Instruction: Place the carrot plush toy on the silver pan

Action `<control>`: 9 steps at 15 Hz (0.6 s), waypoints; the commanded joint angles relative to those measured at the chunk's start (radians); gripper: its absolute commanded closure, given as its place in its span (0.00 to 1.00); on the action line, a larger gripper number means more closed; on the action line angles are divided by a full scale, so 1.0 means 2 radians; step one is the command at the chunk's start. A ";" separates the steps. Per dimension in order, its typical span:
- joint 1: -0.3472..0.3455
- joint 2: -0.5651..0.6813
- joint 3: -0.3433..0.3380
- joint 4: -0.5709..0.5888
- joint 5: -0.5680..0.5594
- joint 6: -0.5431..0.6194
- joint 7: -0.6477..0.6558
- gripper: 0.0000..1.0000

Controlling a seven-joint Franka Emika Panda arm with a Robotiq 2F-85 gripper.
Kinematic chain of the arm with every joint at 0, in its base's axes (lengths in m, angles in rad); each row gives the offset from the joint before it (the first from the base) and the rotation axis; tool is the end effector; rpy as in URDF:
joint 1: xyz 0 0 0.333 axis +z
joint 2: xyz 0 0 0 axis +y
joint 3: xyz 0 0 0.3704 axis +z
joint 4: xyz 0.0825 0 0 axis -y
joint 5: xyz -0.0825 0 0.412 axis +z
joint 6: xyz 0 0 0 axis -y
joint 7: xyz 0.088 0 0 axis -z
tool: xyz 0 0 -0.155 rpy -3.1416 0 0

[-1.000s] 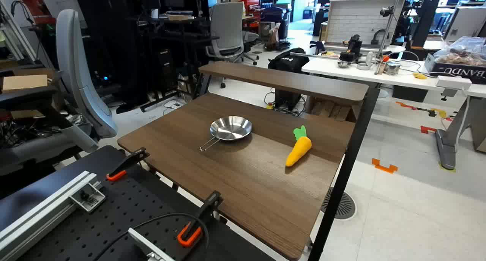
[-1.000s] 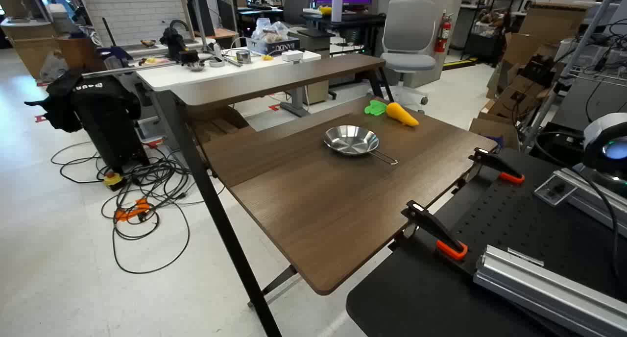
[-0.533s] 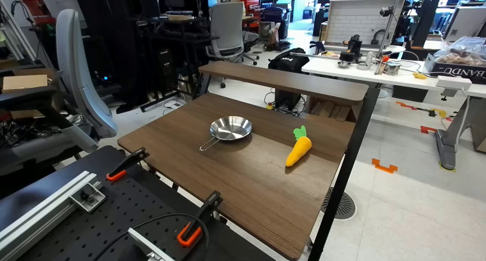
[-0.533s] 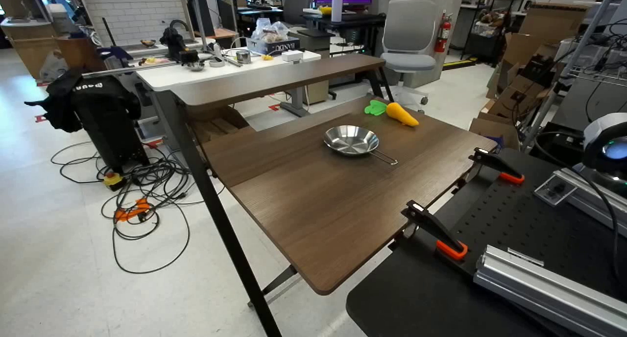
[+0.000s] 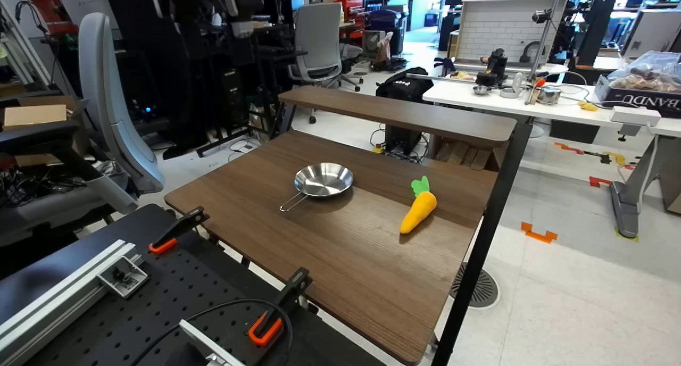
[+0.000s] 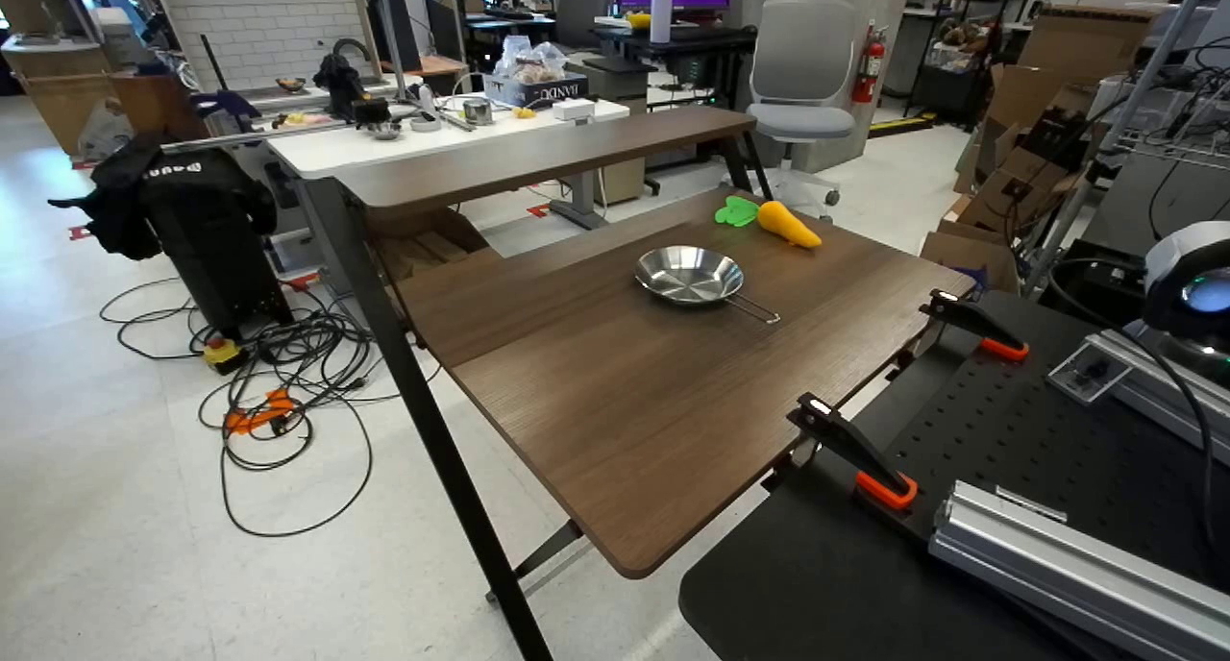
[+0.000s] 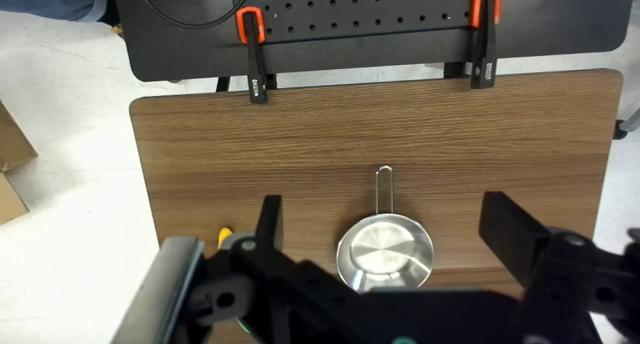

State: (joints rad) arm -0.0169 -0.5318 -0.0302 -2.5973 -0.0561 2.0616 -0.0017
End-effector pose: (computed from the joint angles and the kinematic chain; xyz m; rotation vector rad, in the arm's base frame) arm 0.3719 -0.0226 0.4157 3.1075 -0.0228 -0.0072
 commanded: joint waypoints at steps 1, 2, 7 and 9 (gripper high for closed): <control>-0.024 0.045 -0.012 -0.004 -0.019 0.052 -0.005 0.00; -0.031 0.061 -0.016 -0.003 -0.024 0.066 -0.006 0.00; -0.058 0.157 -0.039 0.015 -0.041 0.136 -0.012 0.00; -0.065 0.199 -0.045 0.029 -0.047 0.166 -0.012 0.00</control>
State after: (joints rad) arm -0.1270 -0.2662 -0.1034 -2.6025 -0.1257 2.3180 -0.0105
